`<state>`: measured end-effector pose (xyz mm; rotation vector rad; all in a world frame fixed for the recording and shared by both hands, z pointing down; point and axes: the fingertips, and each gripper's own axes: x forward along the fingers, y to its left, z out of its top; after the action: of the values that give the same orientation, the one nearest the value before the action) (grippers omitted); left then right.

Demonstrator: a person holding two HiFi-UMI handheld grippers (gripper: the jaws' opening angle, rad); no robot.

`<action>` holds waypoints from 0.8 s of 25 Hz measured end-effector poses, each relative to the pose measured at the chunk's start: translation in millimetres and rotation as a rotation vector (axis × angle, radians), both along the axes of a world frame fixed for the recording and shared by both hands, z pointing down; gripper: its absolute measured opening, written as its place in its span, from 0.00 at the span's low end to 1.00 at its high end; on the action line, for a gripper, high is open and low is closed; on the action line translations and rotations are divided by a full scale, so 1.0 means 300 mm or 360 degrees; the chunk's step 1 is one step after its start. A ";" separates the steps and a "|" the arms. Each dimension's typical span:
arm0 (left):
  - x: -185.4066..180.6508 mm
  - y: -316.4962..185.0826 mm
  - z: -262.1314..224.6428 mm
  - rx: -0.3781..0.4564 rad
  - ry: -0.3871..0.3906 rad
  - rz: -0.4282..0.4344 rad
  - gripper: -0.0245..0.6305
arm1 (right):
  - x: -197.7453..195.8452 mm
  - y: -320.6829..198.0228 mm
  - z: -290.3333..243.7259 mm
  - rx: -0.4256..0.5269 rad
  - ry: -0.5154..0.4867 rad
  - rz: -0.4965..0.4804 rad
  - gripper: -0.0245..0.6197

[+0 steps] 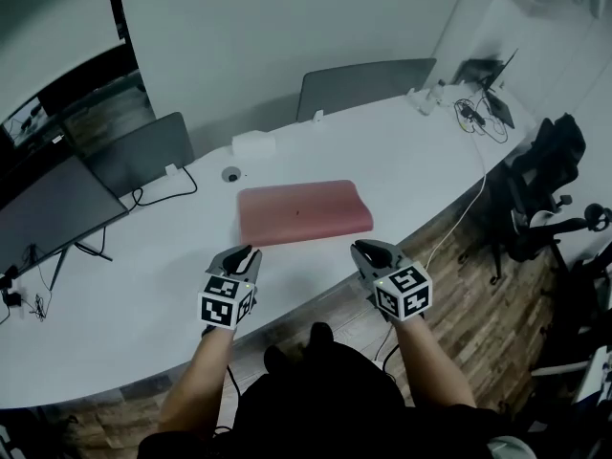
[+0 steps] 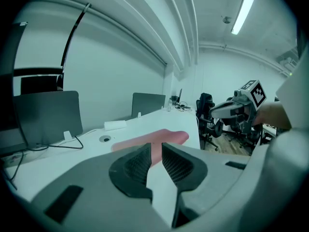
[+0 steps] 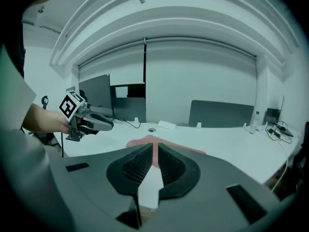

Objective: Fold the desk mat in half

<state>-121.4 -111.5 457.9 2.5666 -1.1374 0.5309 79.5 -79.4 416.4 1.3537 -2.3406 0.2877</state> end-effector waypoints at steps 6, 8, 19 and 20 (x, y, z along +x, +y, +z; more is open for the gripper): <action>-0.051 0.033 -0.091 0.0072 0.0068 -0.0081 0.15 | -0.001 0.031 -0.147 0.0115 -0.0061 0.0036 0.04; -0.065 0.041 -0.115 0.0080 0.0066 -0.0100 0.15 | -0.038 0.048 -0.167 0.0124 -0.0087 -0.0061 0.04; 0.032 0.033 -0.330 0.0231 0.0068 -0.0162 0.13 | 0.018 0.085 -0.268 0.0317 -0.0242 -0.0214 0.04; 0.051 0.033 -0.347 0.0241 0.0072 -0.0161 0.13 | 0.040 0.083 -0.273 0.0335 -0.0236 -0.0216 0.04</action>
<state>-106.0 -101.5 354.0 2.6144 -1.3304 0.3748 91.4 -54.4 334.6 1.2968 -2.6354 0.1058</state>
